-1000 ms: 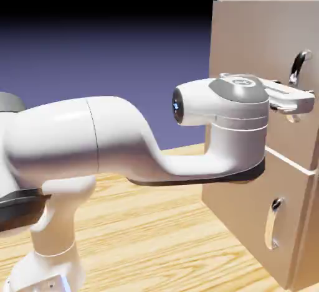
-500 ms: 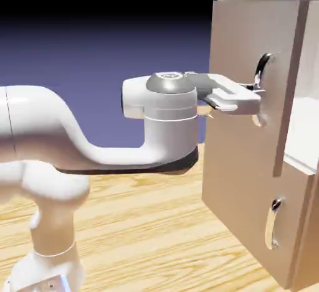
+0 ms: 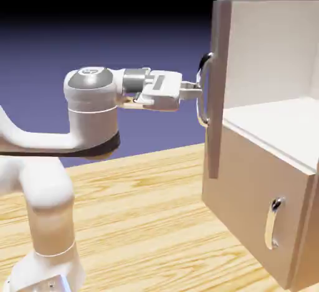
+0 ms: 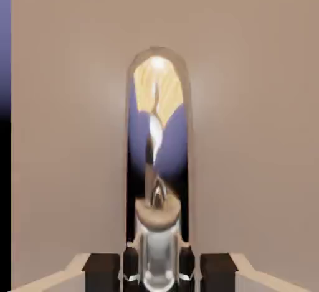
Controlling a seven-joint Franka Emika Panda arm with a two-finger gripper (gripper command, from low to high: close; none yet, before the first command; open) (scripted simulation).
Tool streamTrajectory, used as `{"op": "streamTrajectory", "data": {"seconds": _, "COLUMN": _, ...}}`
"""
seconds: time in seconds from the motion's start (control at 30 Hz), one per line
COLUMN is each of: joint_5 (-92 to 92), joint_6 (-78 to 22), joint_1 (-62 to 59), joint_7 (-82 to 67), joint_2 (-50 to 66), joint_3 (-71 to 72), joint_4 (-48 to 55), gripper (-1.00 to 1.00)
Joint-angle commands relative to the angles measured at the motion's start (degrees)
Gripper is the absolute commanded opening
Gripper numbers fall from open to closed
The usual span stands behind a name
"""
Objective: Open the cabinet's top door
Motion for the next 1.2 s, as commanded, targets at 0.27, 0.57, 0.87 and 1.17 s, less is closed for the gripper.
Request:
{"op": "streamTrajectory", "data": {"seconds": 0.27, "joint_5": 22.5, "joint_6": -9.6, "joint_1": -4.4, "joint_7": -9.4, "joint_2": -12.2, "joint_3": 15.8, "joint_4": -7.7, "gripper": -1.00}}
{"op": "streamTrajectory", "data": {"seconds": 0.57, "joint_5": 42.4, "joint_6": -24.3, "joint_1": -0.6, "joint_7": -14.2, "joint_2": -19.8, "joint_3": 34.4, "joint_4": -9.5, "gripper": -1.00}}
{"op": "streamTrajectory", "data": {"seconds": 0.87, "joint_5": 58.4, "joint_6": -39.3, "joint_1": 1.8, "joint_7": -14.3, "joint_2": -18.9, "joint_3": 53.1, "joint_4": -5.0, "gripper": -1.00}}
{"op": "streamTrajectory", "data": {"seconds": 1.17, "joint_5": 73.2, "joint_6": -57.1, "joint_1": -5.2, "joint_7": -13.0, "joint_2": -12.4, "joint_3": 71.6, "joint_4": 8.5, "gripper": -1.00}}
